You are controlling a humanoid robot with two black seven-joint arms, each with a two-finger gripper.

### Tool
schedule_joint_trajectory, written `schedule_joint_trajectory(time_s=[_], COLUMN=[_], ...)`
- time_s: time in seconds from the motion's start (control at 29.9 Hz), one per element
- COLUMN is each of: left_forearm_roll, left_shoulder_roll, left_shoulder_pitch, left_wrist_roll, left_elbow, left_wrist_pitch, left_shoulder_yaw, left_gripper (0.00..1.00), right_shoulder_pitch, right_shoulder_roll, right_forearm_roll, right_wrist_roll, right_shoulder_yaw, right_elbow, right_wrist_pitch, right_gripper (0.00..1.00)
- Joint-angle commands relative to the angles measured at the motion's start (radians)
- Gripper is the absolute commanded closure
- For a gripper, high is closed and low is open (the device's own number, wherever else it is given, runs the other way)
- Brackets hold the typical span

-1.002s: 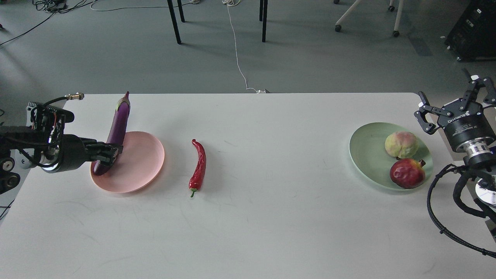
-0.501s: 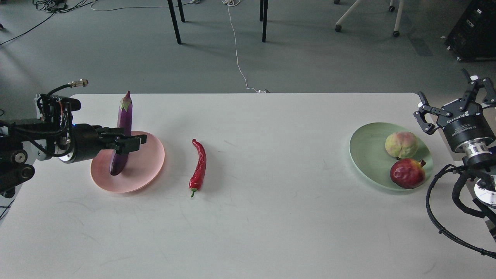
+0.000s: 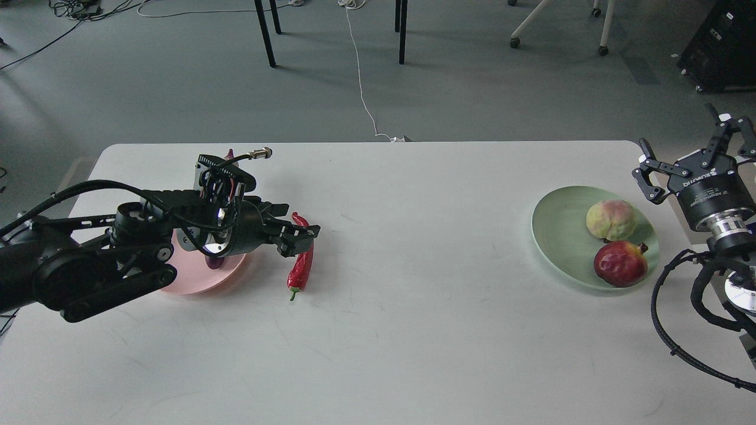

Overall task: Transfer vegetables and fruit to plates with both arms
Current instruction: 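Grasp the red chili pepper with the left gripper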

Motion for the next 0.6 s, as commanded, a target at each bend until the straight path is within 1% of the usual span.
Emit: schedule_joint_trajectory(time_s=[0.0,0.2,0.3,0.5,0.53,0.57], left_forearm_roll=[0.006,0.011,0.046,0.075,0.077,0.08], left_shoulder_roll=[-0.009,-0.04,-0.051,-0.086,-0.09,-0.094], left_shoulder_pitch=[0.015,0.037,0.043,0.067,0.069,0.07], left_wrist_roll=[0.013,0.014,0.014,0.017,0.017,0.017], left_elbow=[0.025,0.072,0.075,0.089,0.094,0.095], left_wrist_pitch=[0.0,0.0,0.0,-0.002,-0.002,-0.003], left_shoulder_yaw=[0.001,0.002,0.004,0.002,0.004,0.004], left_gripper=[0.21,0.22,0.23,0.24,0.25,0.28], right_shoulder_pitch=[-0.001,0.001,0.001,0.004,0.004,0.004], right_shoulder_roll=[-0.002,0.008,0.008,0.005,0.005,0.005], right_forearm_roll=[0.0,0.0,0.0,0.0,0.0,0.0], right_wrist_roll=[0.0,0.0,0.0,0.0,0.0,0.0], right_shoulder_yaw=[0.001,0.0,0.0,0.0,0.0,0.0], right_elbow=[-0.002,-0.008,-0.01,-0.01,-0.01,-0.01], right_wrist_pitch=[0.0,0.0,0.0,0.0,0.0,0.0], right_gripper=[0.01,0.01,0.01,0.01,0.01,0.01])
